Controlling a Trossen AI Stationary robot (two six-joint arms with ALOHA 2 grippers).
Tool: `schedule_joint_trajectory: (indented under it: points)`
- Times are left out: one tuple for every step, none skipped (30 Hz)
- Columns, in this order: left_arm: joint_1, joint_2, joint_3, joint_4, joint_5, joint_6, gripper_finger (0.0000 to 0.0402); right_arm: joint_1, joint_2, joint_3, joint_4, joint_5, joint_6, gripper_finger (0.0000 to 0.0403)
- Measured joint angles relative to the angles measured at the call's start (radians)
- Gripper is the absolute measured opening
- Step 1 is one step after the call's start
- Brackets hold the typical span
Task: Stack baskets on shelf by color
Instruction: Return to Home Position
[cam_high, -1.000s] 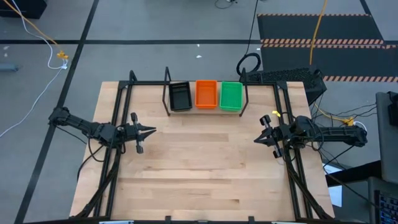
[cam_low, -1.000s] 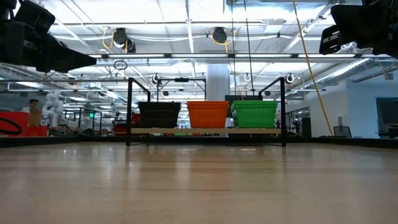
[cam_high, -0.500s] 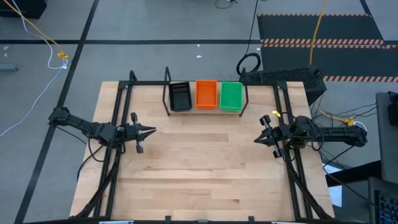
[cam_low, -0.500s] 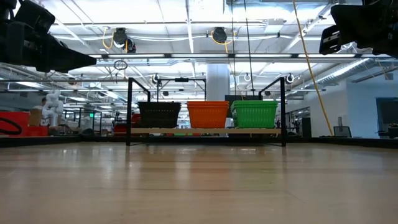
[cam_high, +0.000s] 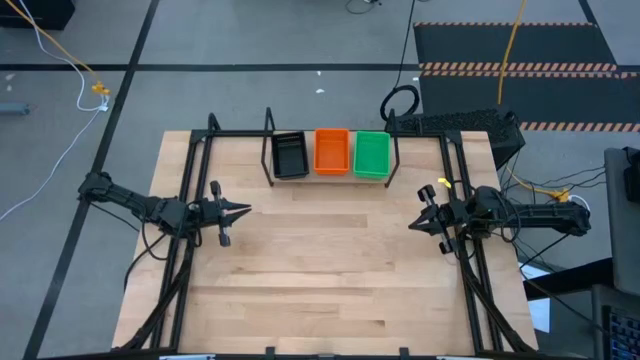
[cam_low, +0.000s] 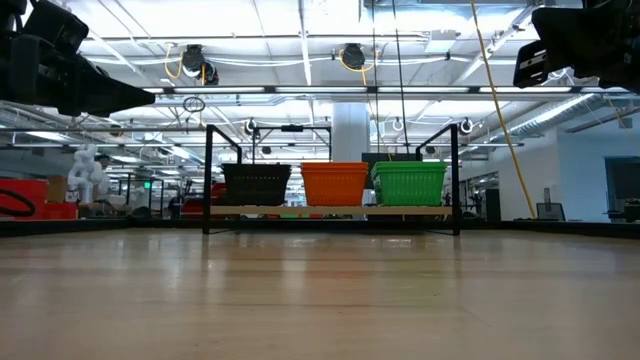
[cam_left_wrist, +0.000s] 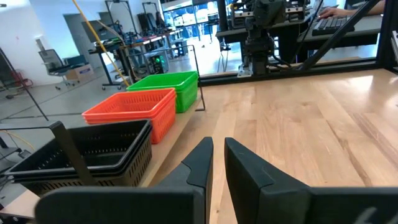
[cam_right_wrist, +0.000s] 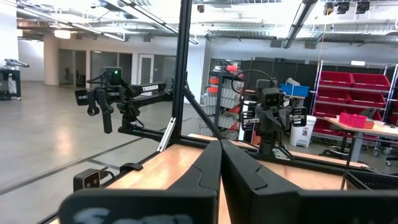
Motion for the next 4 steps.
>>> schedule_joint_trajectory:
  points:
    - [0.000,0.000,0.000,0.000,0.000,0.000,0.0044,0.000,0.000,0.000,0.000,0.000,0.000,0.0004]
    - [0.000,0.000,0.000,0.000,0.000,0.000,0.0044,0.000,0.000,0.000,0.000,0.000,0.000,0.0004]
    - [0.000,0.000,0.000,0.000,0.000,0.000,0.0044,0.000,0.000,0.000,0.000,0.000,0.000,0.0004]
    - [0.000,0.000,0.000,0.000,0.000,0.000,0.0044,0.000,0.000,0.000,0.000,0.000,0.000,0.0004]
